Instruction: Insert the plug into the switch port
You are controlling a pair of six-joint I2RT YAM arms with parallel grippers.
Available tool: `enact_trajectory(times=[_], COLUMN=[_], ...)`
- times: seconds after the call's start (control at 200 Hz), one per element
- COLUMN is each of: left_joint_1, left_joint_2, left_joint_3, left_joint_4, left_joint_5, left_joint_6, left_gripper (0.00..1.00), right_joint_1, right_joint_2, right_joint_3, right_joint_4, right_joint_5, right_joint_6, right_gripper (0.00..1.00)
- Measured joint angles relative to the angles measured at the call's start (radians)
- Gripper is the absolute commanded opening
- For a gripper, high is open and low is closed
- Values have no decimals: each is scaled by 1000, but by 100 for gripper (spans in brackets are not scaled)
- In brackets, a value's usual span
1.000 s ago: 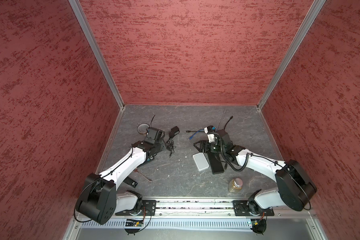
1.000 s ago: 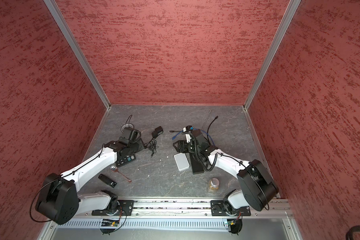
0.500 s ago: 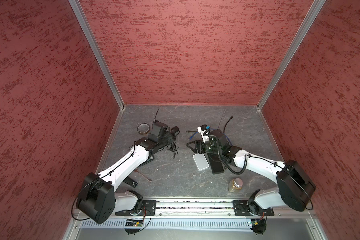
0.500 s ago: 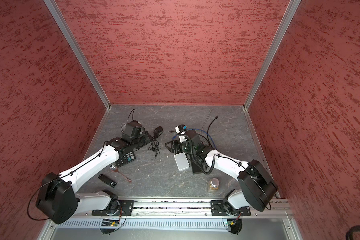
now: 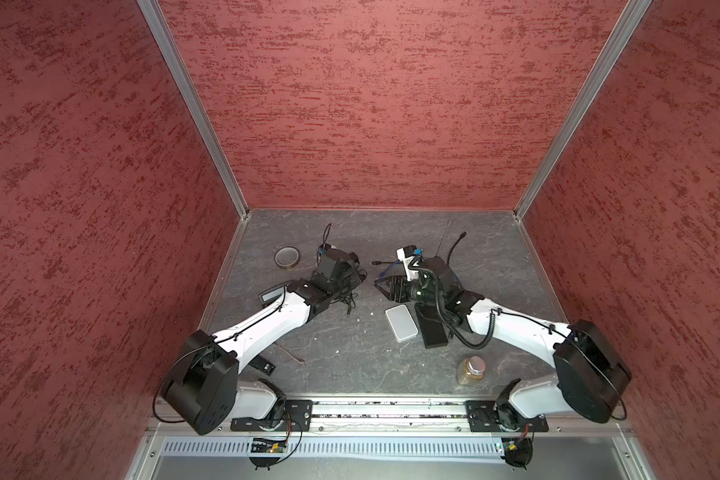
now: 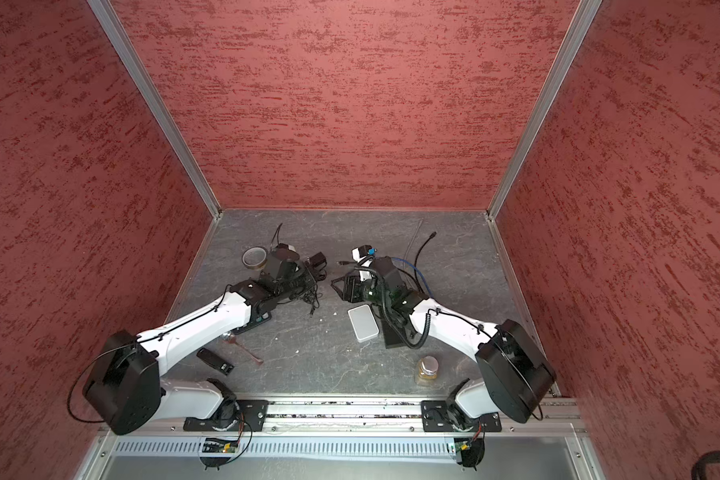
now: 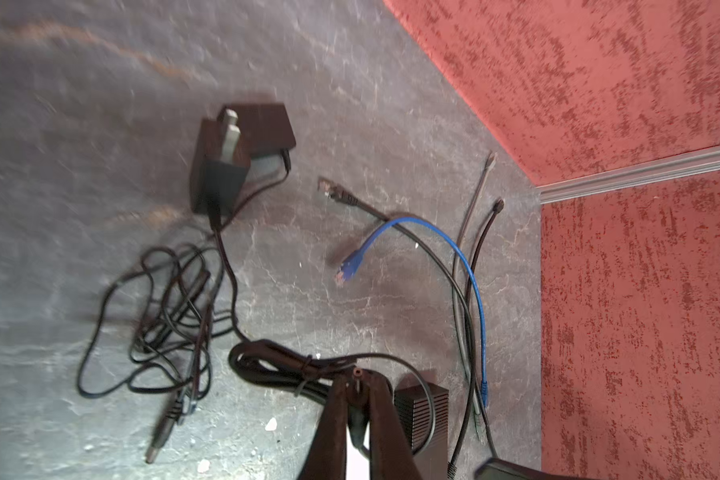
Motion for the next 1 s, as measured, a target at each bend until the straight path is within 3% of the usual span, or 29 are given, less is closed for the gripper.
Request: enact_trajectory(times=[0.301,1.002], left_joint_1=[-55,-79], left_joint_2=[12,10], left_joint_3=[-1,-32], left_joint_4=[43,103], left_joint_5=[-22,-42], left_joint_6=[-54,-89], left_gripper=[0,0], right_joint_1=[0,2], right_joint_2=[25,129], right_joint_3=[-1,0], right_joint_4=[62,120], right_joint_5=[13,37], right_joint_6=[50,96], right_gripper=[49,32])
